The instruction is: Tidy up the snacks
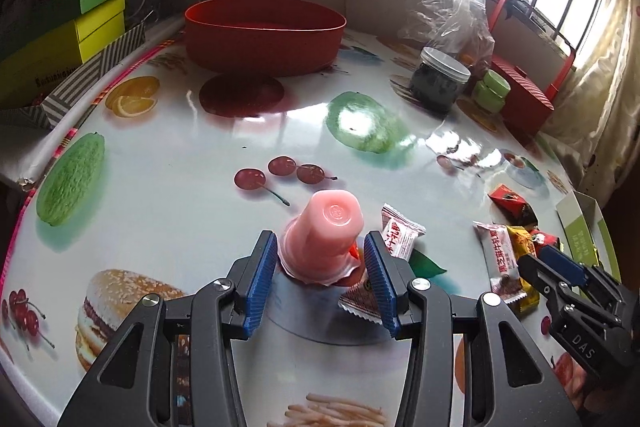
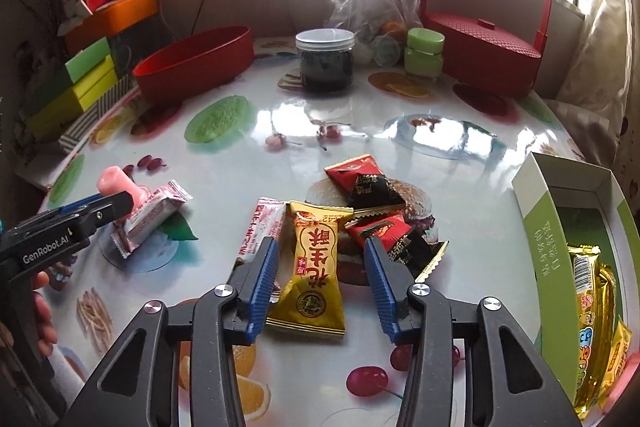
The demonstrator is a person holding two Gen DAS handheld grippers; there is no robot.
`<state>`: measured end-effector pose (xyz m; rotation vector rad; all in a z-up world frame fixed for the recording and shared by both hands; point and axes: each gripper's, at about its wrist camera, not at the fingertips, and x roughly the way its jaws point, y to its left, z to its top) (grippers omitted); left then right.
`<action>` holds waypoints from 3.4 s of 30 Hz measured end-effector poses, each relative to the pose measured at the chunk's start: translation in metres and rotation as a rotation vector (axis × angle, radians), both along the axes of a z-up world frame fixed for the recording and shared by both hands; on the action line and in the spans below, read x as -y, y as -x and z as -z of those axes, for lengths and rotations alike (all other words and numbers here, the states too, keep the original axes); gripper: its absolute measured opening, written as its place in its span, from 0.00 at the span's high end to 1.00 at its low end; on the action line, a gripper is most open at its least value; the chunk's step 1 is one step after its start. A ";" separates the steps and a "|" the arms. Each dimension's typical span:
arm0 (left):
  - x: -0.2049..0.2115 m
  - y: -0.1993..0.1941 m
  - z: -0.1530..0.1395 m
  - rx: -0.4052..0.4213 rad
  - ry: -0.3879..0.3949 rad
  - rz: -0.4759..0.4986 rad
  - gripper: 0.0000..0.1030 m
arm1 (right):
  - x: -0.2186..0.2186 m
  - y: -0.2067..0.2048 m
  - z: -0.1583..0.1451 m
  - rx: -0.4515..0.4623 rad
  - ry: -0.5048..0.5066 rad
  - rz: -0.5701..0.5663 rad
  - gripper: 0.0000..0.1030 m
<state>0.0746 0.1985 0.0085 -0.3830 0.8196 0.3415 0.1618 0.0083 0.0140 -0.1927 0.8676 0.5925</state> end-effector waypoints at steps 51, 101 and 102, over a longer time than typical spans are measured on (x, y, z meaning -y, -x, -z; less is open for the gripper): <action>0.019 0.013 -0.019 0.047 -0.049 0.024 0.70 | 0.017 0.008 -0.008 -0.005 -0.037 0.044 0.80; 0.135 0.008 -0.070 0.152 -0.061 0.307 0.70 | 0.117 0.050 -0.058 0.092 -0.116 0.196 0.80; 0.140 0.006 -0.070 0.154 -0.063 0.320 0.70 | 0.120 0.050 -0.059 0.094 -0.118 0.203 0.80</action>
